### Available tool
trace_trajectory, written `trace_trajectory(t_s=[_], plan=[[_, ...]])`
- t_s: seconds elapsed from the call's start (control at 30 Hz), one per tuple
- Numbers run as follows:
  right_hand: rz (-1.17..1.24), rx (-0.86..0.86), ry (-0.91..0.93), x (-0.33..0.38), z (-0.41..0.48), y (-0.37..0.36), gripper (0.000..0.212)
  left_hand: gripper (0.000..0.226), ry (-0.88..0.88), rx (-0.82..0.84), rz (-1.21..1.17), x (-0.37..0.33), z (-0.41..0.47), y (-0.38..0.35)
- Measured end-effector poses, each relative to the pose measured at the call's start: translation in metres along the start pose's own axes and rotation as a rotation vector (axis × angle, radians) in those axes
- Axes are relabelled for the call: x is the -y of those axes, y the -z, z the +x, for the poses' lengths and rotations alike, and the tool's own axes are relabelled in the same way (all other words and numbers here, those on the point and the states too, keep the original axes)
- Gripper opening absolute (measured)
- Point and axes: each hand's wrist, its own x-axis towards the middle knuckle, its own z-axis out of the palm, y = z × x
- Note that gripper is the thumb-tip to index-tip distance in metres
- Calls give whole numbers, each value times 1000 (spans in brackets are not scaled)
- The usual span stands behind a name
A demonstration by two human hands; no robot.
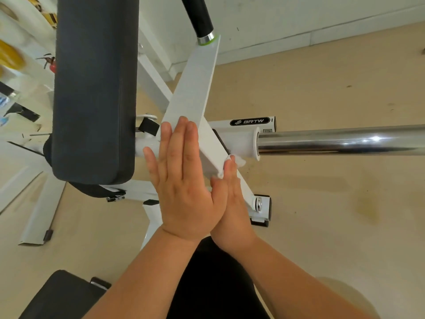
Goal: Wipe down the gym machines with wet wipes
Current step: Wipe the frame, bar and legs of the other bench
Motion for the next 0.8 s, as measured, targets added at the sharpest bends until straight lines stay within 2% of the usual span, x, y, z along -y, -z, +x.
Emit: trace_trajectory(t_s=[0.07,0.17,0.23,0.3,0.37,0.43,0.57,0.67,0.8], plan=[[6,-1,70,22,7,0,77,62,-7,-23,11,2,-3,-1],[-25,-36,125,22,10,1,76,64,-117,-32,89,11,-13,-2],[-52,-17,57,-1,4,-2,78,63,-228,-22,114,11,-21,-2],[-67,24,-39,-31,-7,-3,84,49,-296,19,106,9,-34,-4],[-67,82,-137,-57,-16,2,96,43,-306,86,135,12,-46,-3],[7,141,-223,-66,-19,8,95,45,-298,180,144,18,-53,-2],[76,76,-111,-42,-12,0,90,51,-276,408,29,22,-54,-11],[-36,66,-100,-51,-17,-10,91,59,-262,506,30,18,-53,-17],[-96,177,-363,-91,-36,-8,101,68,-257,666,148,18,-59,-31]])
